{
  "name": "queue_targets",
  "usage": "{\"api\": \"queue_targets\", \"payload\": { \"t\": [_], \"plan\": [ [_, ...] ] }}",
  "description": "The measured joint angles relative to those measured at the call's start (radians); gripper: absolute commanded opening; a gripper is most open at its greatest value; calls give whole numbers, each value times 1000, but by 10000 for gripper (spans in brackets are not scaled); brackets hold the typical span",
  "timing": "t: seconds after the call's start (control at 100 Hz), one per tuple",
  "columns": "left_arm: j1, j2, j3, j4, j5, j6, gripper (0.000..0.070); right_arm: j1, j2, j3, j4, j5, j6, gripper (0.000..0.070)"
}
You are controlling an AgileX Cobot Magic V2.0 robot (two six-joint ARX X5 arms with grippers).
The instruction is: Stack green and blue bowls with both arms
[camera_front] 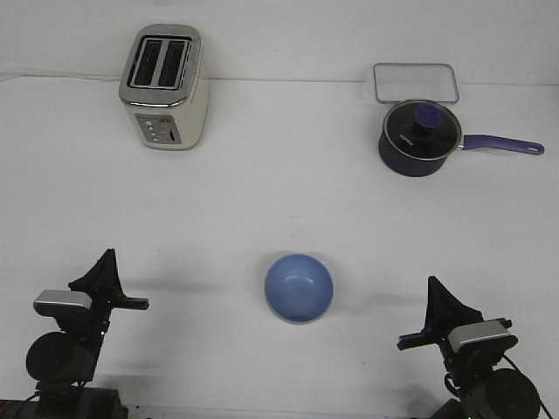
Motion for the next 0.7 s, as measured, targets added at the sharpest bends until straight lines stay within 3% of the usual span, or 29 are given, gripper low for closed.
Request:
{"api": "queue_targets", "payload": {
  "t": [0.31, 0.7],
  "plan": [
    [5, -144, -222, 63, 4, -23, 15, 0, 0, 0, 0, 0, 0, 0],
    [5, -145, -224, 105, 9, -35, 15, 0, 0, 0, 1, 0, 0, 0]
  ]
}}
